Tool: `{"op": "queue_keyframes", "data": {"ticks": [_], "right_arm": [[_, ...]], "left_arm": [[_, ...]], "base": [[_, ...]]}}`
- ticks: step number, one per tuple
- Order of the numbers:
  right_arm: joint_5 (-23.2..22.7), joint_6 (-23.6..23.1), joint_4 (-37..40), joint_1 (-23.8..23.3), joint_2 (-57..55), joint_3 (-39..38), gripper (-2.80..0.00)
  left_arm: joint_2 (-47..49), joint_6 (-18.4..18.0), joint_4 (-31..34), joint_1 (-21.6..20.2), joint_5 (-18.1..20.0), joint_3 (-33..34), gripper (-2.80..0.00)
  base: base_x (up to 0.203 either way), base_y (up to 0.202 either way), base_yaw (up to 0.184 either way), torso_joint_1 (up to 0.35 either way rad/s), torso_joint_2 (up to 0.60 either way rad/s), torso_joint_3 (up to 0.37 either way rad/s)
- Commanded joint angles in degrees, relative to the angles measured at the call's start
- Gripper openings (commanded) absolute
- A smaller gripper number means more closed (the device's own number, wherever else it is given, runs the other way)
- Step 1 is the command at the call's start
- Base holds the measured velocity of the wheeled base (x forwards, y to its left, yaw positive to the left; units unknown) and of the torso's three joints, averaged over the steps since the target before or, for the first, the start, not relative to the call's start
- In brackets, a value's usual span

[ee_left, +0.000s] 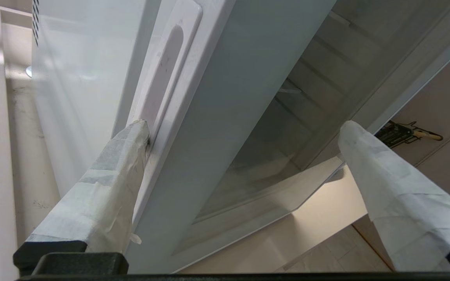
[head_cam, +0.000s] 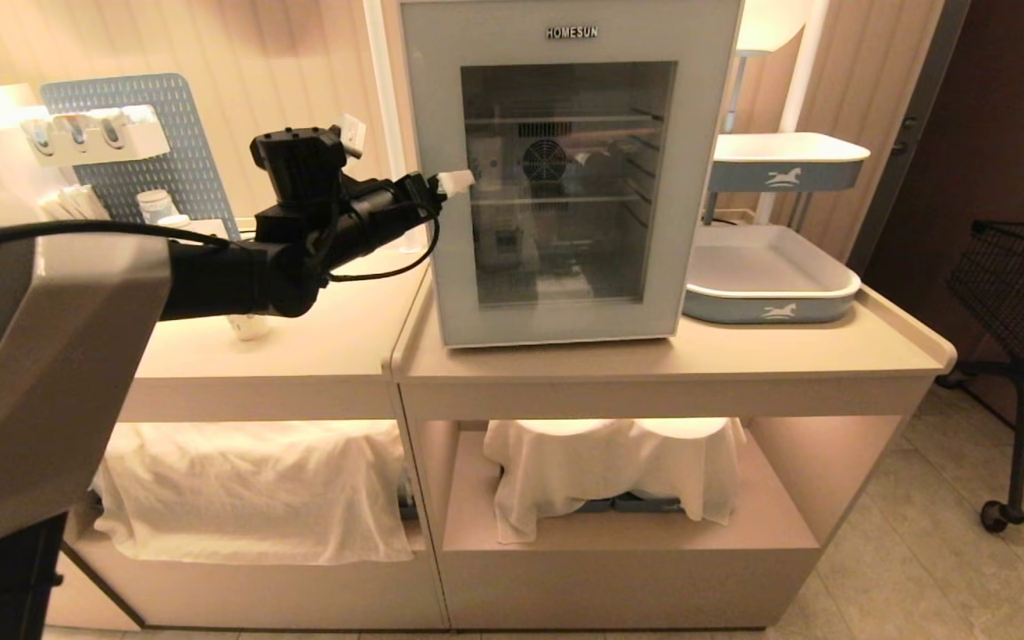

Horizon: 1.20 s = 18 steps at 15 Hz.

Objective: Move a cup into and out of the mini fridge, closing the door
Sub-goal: Open the freezer door

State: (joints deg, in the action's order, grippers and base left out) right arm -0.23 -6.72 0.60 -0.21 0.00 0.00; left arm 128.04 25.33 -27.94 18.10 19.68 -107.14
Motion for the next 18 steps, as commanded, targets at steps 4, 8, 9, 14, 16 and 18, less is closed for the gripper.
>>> {"op": "queue_keyframes", "data": {"ticks": [4, 8, 9, 14, 16, 18], "right_arm": [[-0.03, -0.05, 0.02, -0.06, 0.00, -1.05, -2.80], [-0.03, -0.05, 0.02, 0.03, 0.00, -1.05, -2.80], [-0.03, -0.05, 0.02, -0.06, 0.00, -1.05, -2.80], [-0.03, -0.05, 0.02, 0.03, 0.00, -1.05, -2.80], [-0.03, -0.05, 0.02, -0.02, 0.00, -1.05, -2.80], [-0.01, -0.05, 0.02, 0.03, 0.00, -1.05, -2.80]], "left_arm": [[-3.47, 0.22, -0.18, 0.20, 0.38, 3.96, 0.00], [-7.01, -0.25, -0.38, 0.61, 0.43, 9.17, 0.00], [-8.28, -0.28, -0.23, 0.64, 0.77, 10.50, 0.00], [-14.59, -0.36, -0.12, 1.60, 1.12, 18.73, 0.00], [-18.12, -0.21, -0.10, 1.84, 1.15, 23.00, 0.00], [-21.77, 0.07, -0.03, 2.89, 1.15, 26.96, 0.00]], "base": [[0.000, 0.000, 0.000, 0.000, 0.00, 0.000], [0.000, 0.000, 0.000, 0.000, 0.00, 0.000], [0.000, 0.000, 0.000, 0.000, 0.00, 0.000], [0.000, 0.000, 0.000, 0.000, 0.00, 0.000], [0.000, 0.000, 0.000, 0.000, 0.00, 0.000], [0.000, 0.000, 0.000, 0.000, 0.00, 0.000]]}}
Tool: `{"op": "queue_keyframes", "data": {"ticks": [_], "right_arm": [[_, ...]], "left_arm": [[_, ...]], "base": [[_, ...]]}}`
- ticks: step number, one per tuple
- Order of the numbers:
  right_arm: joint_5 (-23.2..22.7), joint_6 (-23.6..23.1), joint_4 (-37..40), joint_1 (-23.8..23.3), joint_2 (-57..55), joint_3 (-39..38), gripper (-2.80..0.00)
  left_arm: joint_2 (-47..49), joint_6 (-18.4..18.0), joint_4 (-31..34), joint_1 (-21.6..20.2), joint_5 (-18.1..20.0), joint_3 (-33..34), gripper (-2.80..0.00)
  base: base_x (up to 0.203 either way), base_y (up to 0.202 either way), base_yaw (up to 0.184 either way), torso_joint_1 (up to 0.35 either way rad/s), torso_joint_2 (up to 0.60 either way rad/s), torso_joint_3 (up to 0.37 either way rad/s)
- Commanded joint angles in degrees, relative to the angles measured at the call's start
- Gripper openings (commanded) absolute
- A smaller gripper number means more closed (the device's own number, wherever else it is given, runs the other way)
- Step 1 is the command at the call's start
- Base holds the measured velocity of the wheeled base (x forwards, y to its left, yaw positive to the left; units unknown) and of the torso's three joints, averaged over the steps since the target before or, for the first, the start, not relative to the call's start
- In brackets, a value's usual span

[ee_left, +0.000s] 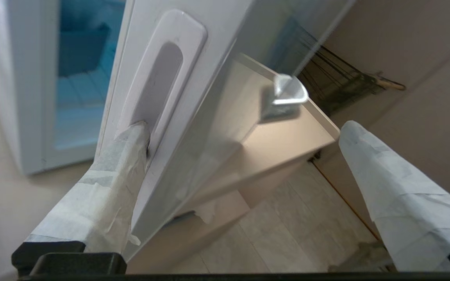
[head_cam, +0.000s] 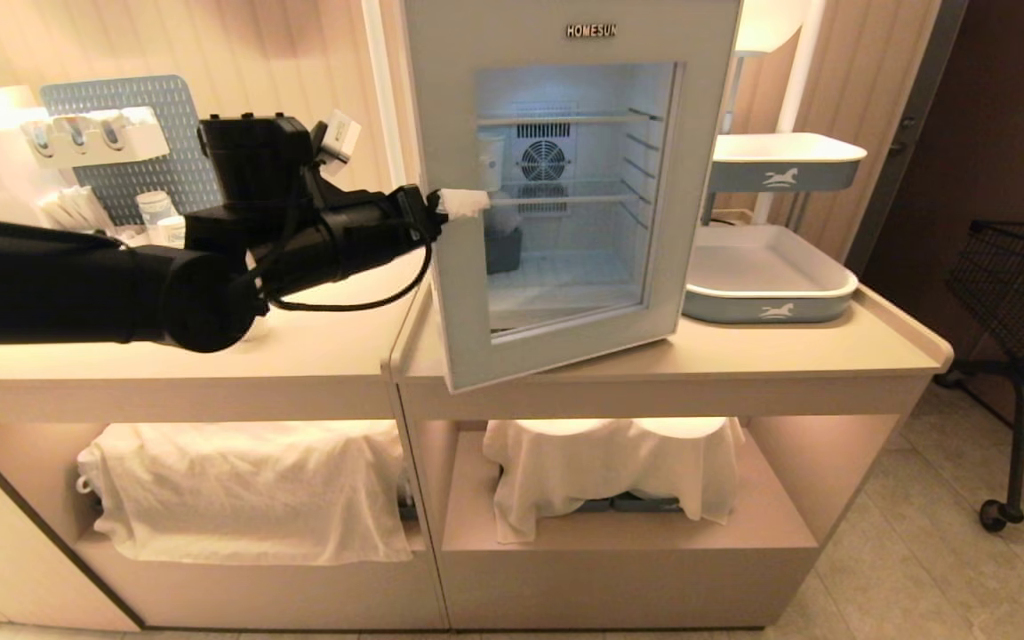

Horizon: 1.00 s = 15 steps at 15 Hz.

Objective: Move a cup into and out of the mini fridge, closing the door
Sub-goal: Open the freezer door

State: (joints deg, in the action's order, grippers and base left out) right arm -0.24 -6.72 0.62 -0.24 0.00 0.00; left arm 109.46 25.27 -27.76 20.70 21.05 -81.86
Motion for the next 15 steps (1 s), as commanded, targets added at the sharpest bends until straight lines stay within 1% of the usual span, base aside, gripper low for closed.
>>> {"op": "queue_keyframes", "data": {"ticks": [1, 4, 8, 10, 11, 12, 13, 14, 15], "right_arm": [[-0.02, -0.05, -0.01, 0.00, 0.00, -1.05, -2.80], [-0.02, -0.05, -0.01, 0.05, 0.00, -1.05, -2.80], [-0.02, -0.05, -0.01, 0.07, 0.00, -1.05, -2.80], [-0.02, -0.05, -0.01, -0.02, 0.00, -1.05, -2.80], [-0.02, -0.05, -0.01, 0.06, 0.00, -1.05, -2.80], [-0.02, -0.05, -0.01, 0.00, 0.00, -1.05, -2.80], [-0.02, -0.01, -0.01, -0.02, 0.00, -1.05, -2.80], [-0.02, -0.05, -0.01, 0.05, -0.08, -1.05, -2.80], [-0.02, 0.00, -0.01, 0.01, 0.00, -1.05, -2.80]], "left_arm": [[-4.71, 0.13, -0.20, 0.88, -0.22, 3.26, 0.00], [-9.21, -0.24, -0.26, 2.14, -0.30, 8.09, 0.00], [-15.65, -0.51, -0.29, 2.24, -0.35, 14.91, 0.00], [-20.85, -0.56, -0.23, 2.10, -0.08, 20.51, 0.00], [-22.52, -0.87, -0.28, 1.86, -0.01, 23.00, -2.80], [-24.70, -2.30, -0.21, 1.06, 0.13, 25.44, -2.80], [-26.86, -4.88, 0.48, -0.82, 0.36, 27.48, -2.80], [-28.33, -7.35, 2.80, -2.45, 0.43, 28.62, -2.80], [-29.76, -10.13, 6.43, -4.64, 0.40, 29.38, -2.80]], "base": [[0.000, 0.000, 0.000, 0.000, 0.00, 0.000], [0.000, 0.000, 0.000, 0.000, 0.00, 0.000], [0.000, 0.000, 0.000, 0.000, 0.00, 0.000], [0.000, 0.000, 0.000, 0.000, 0.00, 0.000], [0.000, 0.000, 0.000, 0.000, 0.00, 0.000], [0.000, 0.000, 0.000, 0.000, 0.00, 0.000], [0.000, 0.000, 0.000, 0.000, 0.00, 0.000], [0.000, 0.000, 0.000, 0.000, 0.00, 0.000], [0.000, 0.000, 0.000, 0.000, 0.00, 0.000]]}}
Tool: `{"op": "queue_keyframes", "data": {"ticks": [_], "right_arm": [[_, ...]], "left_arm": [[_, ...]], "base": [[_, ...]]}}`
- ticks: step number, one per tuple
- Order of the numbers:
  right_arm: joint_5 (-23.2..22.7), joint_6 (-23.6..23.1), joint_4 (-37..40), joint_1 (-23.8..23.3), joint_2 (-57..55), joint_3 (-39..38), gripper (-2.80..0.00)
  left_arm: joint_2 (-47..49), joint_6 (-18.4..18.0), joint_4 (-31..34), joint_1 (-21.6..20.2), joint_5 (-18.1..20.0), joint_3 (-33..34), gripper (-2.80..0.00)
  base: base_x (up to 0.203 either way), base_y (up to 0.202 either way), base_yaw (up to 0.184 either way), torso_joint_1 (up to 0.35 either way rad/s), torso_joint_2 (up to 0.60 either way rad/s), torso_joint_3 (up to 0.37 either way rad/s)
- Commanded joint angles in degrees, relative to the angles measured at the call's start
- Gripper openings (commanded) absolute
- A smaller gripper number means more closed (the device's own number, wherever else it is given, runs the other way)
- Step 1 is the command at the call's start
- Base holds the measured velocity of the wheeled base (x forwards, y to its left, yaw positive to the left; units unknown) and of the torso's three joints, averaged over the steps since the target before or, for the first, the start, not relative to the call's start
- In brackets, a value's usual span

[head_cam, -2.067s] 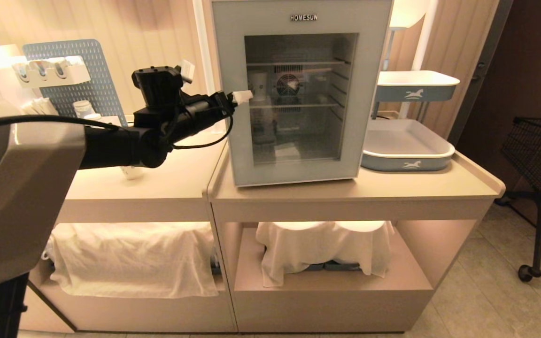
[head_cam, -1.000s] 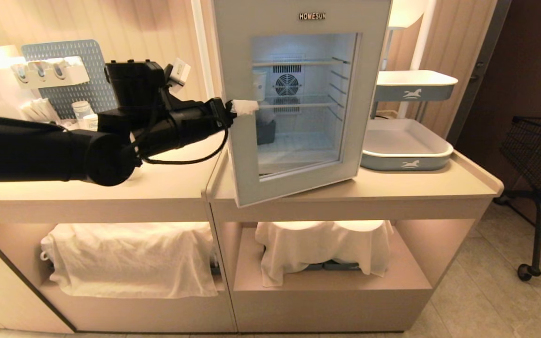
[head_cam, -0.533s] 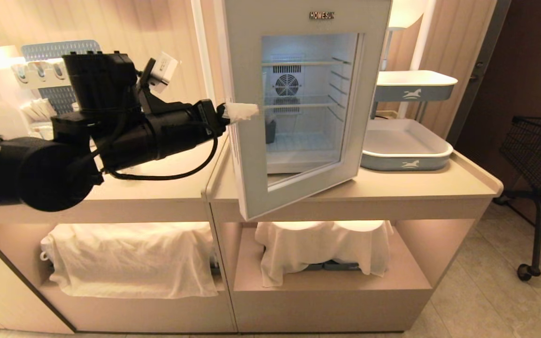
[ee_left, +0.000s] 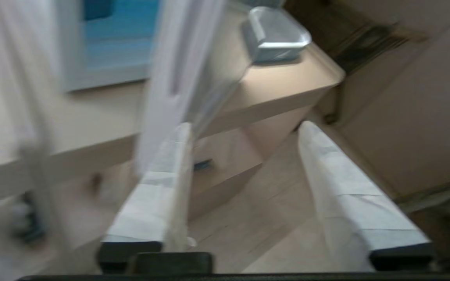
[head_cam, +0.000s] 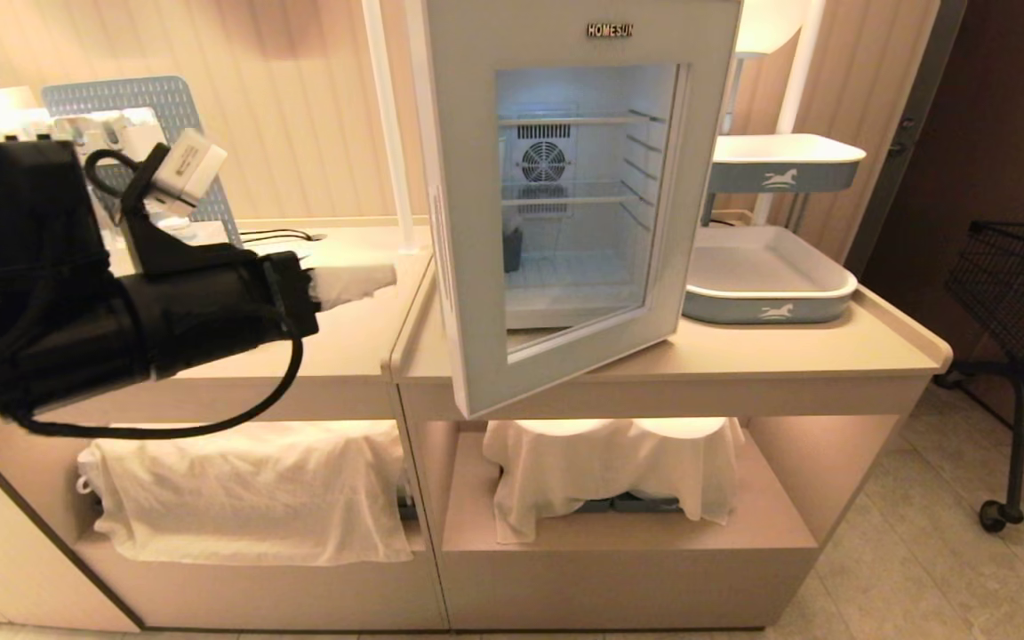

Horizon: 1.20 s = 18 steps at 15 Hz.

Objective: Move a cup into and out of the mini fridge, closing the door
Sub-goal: Open the freezer door

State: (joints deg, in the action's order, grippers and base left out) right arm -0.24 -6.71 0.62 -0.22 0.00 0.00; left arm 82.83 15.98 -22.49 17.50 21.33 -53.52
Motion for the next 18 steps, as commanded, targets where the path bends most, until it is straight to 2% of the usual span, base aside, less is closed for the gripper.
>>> {"op": "queue_keyframes", "data": {"ticks": [1, 3, 4, 7, 10, 13, 15, 18], "right_arm": [[-0.02, -0.06, -0.01, -0.04, 0.00, -1.05, -2.80], [-0.02, -0.06, -0.01, -0.03, 0.00, -1.05, -2.80], [-0.02, -0.06, -0.01, 0.04, 0.00, -1.05, -2.80], [-0.02, -0.06, -0.01, 0.04, 0.00, -1.05, -2.80], [-0.02, -0.06, -0.01, 0.04, 0.00, -1.05, -2.80], [-0.02, -0.06, -0.01, -0.03, 0.00, -1.05, -2.80], [-0.02, -0.06, -0.01, -0.03, 0.00, -1.05, -2.80], [-0.02, -0.06, -0.01, -0.01, 0.00, -1.05, -2.80]], "left_arm": [[-3.49, -3.39, 3.92, -4.10, -0.28, 1.28, -2.80], [-2.66, -9.95, 8.40, -11.16, -0.65, 0.90, -2.80], [-0.64, -12.13, 9.15, -12.63, -0.73, -0.08, -2.80], [7.41, -13.61, 8.15, -13.10, -1.14, -7.90, -2.80], [18.13, -13.41, 3.76, -11.75, -2.58, -20.47, -2.80], [29.25, -12.35, 1.47, -9.28, -8.61, -34.50, -2.80], [34.34, -9.50, 0.67, -7.19, -13.28, -40.41, -2.80], [37.56, -2.94, 0.56, -3.40, -20.19, -44.50, -2.80]], "base": [[0.000, 0.000, 0.000, 0.000, 0.00, 0.000], [0.000, 0.000, 0.000, 0.000, 0.00, 0.000], [0.000, 0.000, 0.000, 0.000, 0.00, 0.000], [0.000, 0.000, 0.000, 0.000, 0.00, 0.000], [0.000, 0.000, 0.000, 0.000, 0.00, 0.000], [0.000, 0.000, 0.000, 0.000, 0.00, 0.000], [0.000, 0.000, 0.000, 0.000, 0.00, 0.000], [0.000, 0.000, 0.000, 0.000, 0.00, 0.000]]}}
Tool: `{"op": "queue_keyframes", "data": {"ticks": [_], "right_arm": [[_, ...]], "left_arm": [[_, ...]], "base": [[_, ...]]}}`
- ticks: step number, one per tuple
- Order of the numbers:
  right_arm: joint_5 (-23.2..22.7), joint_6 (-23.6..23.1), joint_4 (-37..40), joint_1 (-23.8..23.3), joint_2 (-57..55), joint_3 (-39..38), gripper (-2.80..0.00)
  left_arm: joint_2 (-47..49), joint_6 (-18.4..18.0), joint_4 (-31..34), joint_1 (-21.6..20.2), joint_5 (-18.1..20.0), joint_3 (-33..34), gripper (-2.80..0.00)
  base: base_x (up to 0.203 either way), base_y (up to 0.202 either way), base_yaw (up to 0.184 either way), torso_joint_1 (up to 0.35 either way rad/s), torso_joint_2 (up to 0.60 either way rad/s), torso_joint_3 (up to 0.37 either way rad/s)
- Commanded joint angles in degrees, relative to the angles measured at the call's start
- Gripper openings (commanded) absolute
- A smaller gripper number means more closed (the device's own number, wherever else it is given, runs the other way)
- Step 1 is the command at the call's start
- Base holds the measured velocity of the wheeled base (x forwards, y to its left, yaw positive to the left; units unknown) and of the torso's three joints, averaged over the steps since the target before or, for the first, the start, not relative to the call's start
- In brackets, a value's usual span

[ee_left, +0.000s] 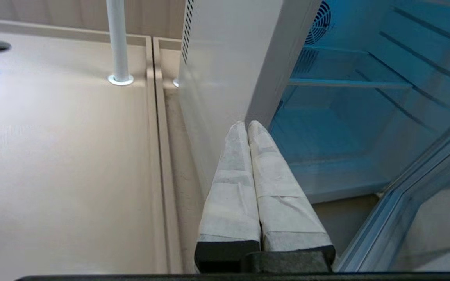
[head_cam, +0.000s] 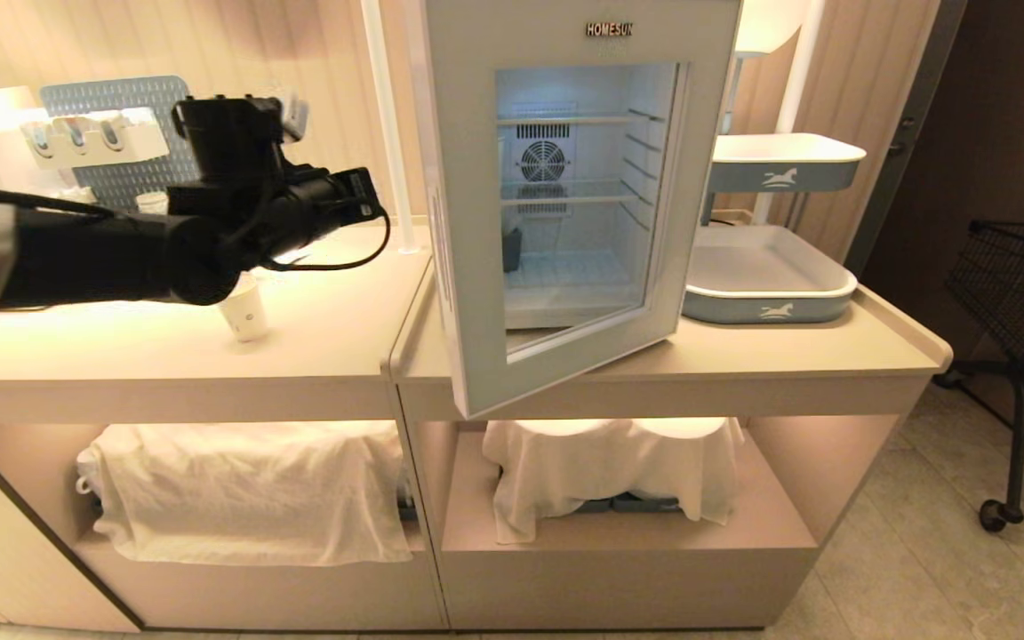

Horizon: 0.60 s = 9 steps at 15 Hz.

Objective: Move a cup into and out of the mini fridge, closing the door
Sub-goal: Open the freezer door

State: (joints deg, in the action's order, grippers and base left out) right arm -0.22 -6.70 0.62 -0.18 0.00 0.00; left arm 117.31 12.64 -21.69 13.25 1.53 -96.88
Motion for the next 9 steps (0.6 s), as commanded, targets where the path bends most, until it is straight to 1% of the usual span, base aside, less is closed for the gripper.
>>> {"op": "queue_keyframes", "data": {"ticks": [1, 3, 4, 6, 7, 9], "right_arm": [[-0.04, -0.06, -0.01, -0.08, 0.00, -1.05, -2.80], [-0.04, -0.06, -0.01, -0.07, 0.00, -1.05, -2.80], [-0.04, -0.06, -0.01, 0.00, 0.00, -1.05, -2.80], [-0.04, -0.01, -0.01, 0.01, 0.00, -1.05, -2.80], [-0.04, -0.06, -0.01, -0.07, 0.00, -1.05, -2.80], [-0.04, -0.05, -0.01, 0.00, 0.00, -1.05, -2.80]], "left_arm": [[3.34, 2.36, 0.26, 1.81, -1.56, -1.50, -2.80], [3.36, 6.32, 0.40, 3.09, -2.53, -1.63, -2.80], [3.36, 7.48, 0.51, 3.36, -2.94, -1.73, -2.80], [3.36, 8.17, 0.30, 3.58, -3.03, -1.73, -2.80], [3.28, 9.79, 0.40, 3.79, -3.03, -1.66, -2.80], [3.17, 11.52, 0.34, 4.57, -3.51, -1.64, -2.80]], "base": [[0.000, 0.000, 0.000, 0.000, 0.00, 0.000], [0.000, 0.000, 0.000, 0.000, 0.00, 0.000], [0.000, 0.000, 0.000, 0.000, 0.00, 0.000], [0.000, 0.000, 0.000, 0.000, 0.00, 0.000], [0.000, 0.000, 0.000, 0.000, 0.00, 0.000], [0.000, 0.000, 0.000, 0.000, 0.00, 0.000]]}}
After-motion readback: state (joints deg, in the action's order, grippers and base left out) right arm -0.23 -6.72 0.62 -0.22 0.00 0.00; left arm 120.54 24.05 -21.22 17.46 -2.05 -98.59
